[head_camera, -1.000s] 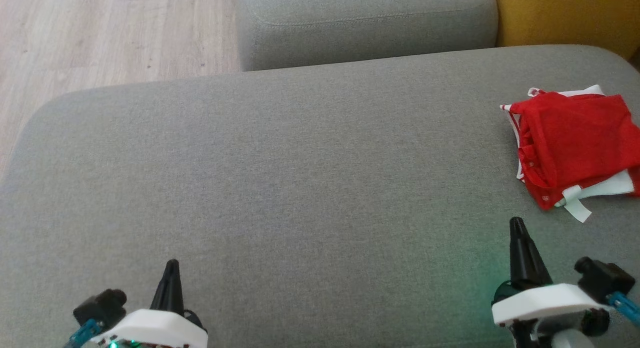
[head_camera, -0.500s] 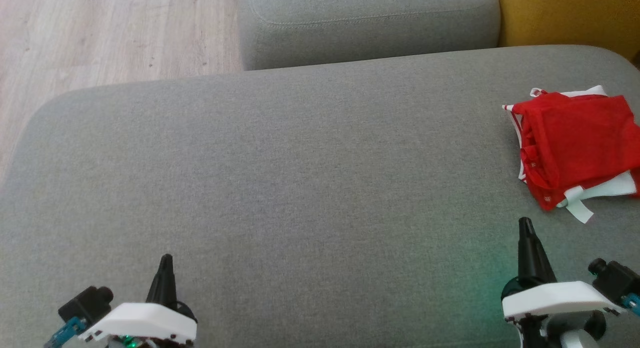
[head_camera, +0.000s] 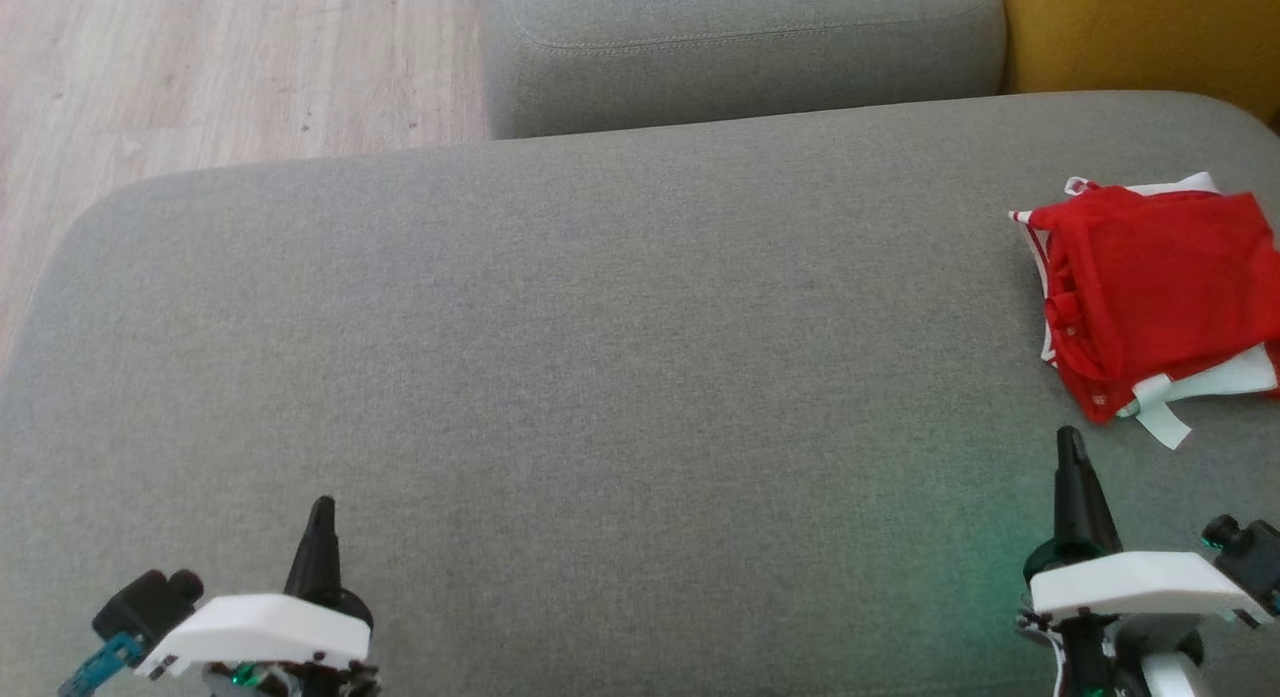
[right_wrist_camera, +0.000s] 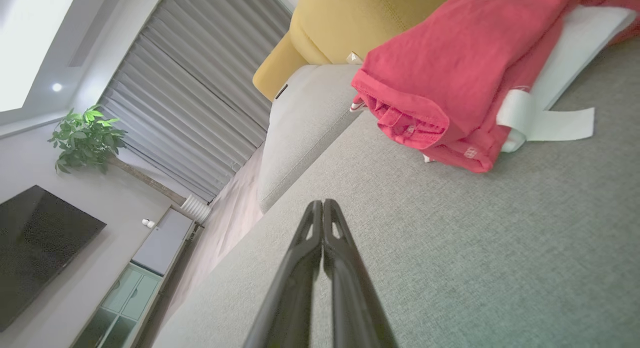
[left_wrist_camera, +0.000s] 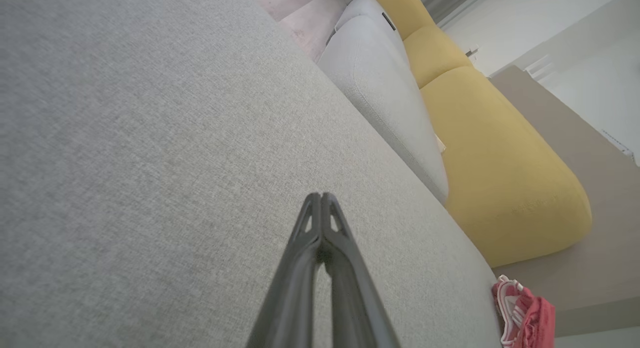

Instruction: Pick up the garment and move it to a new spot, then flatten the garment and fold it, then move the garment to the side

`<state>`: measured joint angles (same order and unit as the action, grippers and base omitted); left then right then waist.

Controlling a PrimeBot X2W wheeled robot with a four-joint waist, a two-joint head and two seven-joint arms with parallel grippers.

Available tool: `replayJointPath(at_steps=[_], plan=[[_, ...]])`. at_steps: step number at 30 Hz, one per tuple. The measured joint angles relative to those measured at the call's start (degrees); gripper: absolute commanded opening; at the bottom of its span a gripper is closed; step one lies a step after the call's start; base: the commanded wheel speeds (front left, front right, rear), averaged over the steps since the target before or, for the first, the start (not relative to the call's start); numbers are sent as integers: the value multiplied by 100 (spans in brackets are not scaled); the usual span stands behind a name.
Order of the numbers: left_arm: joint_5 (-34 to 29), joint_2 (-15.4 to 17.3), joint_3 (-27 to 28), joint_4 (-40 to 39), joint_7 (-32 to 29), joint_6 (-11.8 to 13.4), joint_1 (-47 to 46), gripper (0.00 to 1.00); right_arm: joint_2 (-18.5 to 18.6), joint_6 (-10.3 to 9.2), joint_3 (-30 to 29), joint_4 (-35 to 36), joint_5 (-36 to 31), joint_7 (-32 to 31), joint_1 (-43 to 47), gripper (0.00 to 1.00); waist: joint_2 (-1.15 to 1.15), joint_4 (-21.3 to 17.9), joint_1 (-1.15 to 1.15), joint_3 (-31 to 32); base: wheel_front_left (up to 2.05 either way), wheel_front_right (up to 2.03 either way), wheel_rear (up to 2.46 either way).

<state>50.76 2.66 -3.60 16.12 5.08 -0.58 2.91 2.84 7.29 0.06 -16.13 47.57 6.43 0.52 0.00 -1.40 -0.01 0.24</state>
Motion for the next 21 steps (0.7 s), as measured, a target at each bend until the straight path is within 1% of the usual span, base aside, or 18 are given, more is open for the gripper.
replayJointPath(at_steps=[21], plan=[[1314, 0, 250, -4, -356, -203, -208, 0, 11, -1, -174, 2, 1471, -353, -128, 0, 0, 45, 0, -13, 0, 0, 0]])
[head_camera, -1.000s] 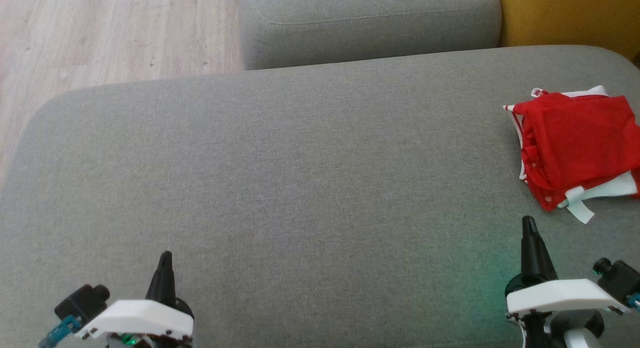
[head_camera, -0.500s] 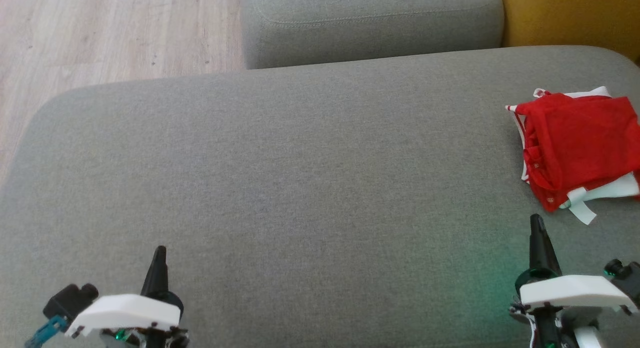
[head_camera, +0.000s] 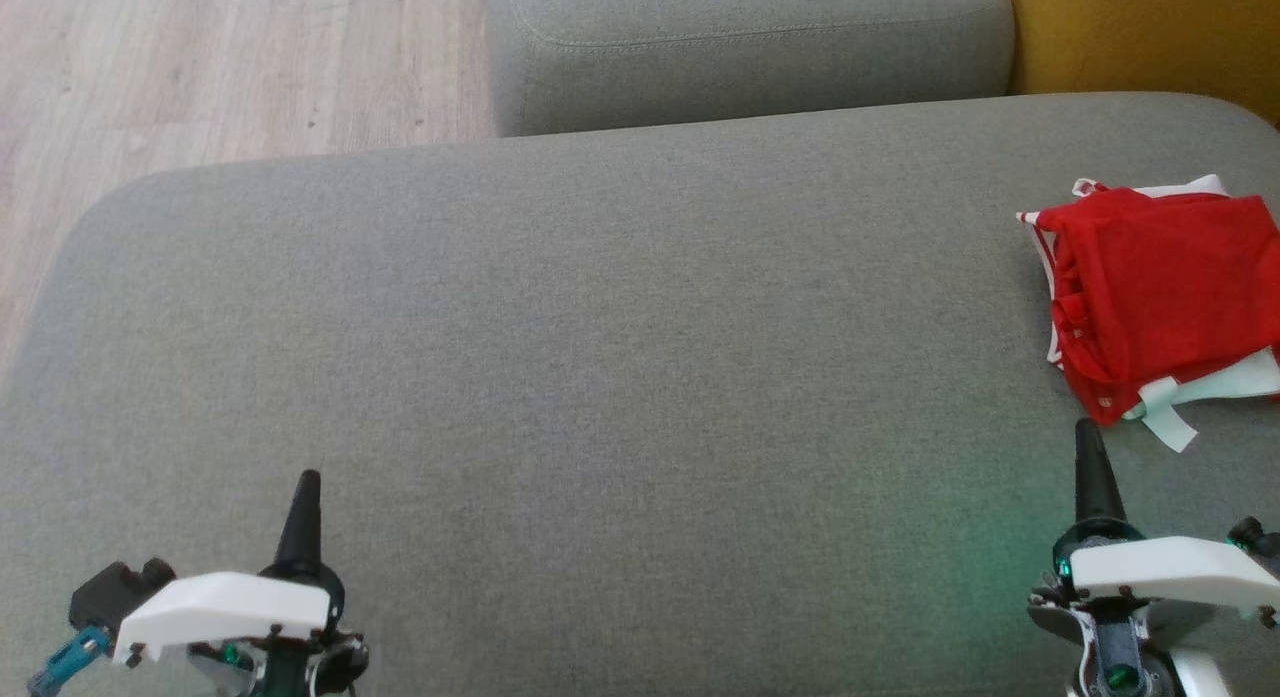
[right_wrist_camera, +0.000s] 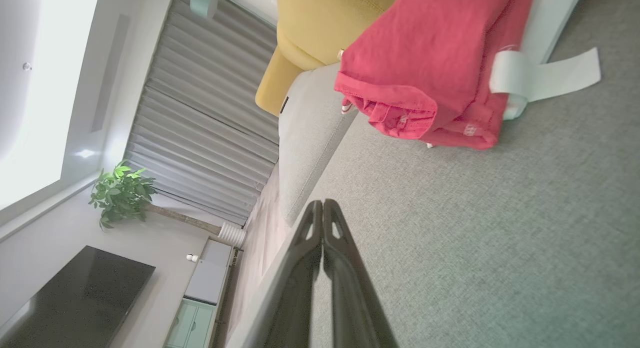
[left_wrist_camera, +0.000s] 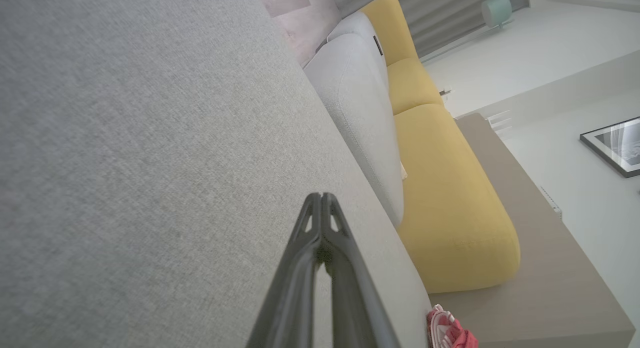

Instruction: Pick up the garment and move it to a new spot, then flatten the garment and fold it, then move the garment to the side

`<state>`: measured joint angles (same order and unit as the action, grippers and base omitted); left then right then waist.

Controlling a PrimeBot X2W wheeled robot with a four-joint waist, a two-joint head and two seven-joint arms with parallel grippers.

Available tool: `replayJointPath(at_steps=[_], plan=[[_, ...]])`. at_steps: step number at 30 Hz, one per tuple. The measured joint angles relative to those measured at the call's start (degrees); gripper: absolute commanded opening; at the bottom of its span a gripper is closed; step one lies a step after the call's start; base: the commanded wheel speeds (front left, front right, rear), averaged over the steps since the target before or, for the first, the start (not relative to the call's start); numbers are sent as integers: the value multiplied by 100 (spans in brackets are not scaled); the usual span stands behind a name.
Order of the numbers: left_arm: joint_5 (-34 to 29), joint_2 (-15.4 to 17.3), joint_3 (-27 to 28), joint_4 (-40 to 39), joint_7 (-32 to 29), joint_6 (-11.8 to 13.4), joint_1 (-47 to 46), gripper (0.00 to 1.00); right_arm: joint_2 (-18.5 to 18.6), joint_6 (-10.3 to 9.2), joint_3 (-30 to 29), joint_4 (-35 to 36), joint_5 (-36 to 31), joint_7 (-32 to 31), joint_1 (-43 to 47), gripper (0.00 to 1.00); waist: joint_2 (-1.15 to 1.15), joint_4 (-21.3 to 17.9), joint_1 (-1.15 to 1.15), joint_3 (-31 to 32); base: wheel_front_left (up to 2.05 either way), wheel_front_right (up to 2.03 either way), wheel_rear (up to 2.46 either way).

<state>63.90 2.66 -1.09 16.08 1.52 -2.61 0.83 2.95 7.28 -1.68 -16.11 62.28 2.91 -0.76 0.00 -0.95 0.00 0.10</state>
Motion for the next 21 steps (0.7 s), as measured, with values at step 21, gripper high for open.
replayJointPath(at_steps=[21], plan=[[1265, -1, 220, -2, -347, -200, -151, 0, 4, 0, -186, -1, 1389, -345, -92, 0, 0, 43, 0, -13, 0, 0, 0]])
